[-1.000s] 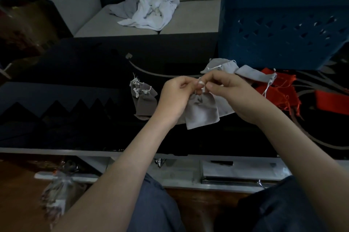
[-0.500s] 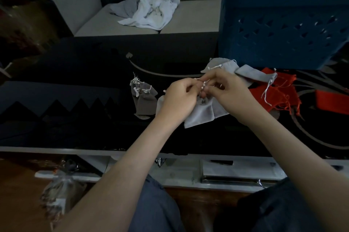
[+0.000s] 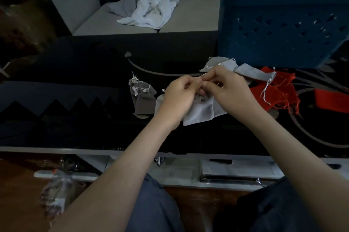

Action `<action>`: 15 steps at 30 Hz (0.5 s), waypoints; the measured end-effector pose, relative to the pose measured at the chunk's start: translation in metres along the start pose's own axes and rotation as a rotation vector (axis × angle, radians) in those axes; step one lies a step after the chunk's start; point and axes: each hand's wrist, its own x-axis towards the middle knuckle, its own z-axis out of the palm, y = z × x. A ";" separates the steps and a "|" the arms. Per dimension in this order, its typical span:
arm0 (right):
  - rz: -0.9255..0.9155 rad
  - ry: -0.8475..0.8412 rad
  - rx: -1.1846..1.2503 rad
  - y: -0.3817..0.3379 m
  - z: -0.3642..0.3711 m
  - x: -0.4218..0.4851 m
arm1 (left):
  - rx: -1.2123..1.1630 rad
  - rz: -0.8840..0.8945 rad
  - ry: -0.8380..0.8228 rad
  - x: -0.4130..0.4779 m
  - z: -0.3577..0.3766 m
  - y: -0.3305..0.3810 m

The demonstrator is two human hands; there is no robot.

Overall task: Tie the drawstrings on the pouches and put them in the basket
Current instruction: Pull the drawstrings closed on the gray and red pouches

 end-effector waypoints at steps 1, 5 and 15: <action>0.000 0.001 -0.004 0.000 -0.001 0.001 | -0.121 -0.071 -0.010 0.001 0.000 0.002; -0.003 0.010 -0.041 0.002 -0.010 0.006 | -0.430 -0.246 -0.003 0.006 -0.006 0.004; 0.045 -0.100 0.081 0.005 -0.011 0.008 | -0.321 -0.167 -0.076 0.006 -0.007 -0.002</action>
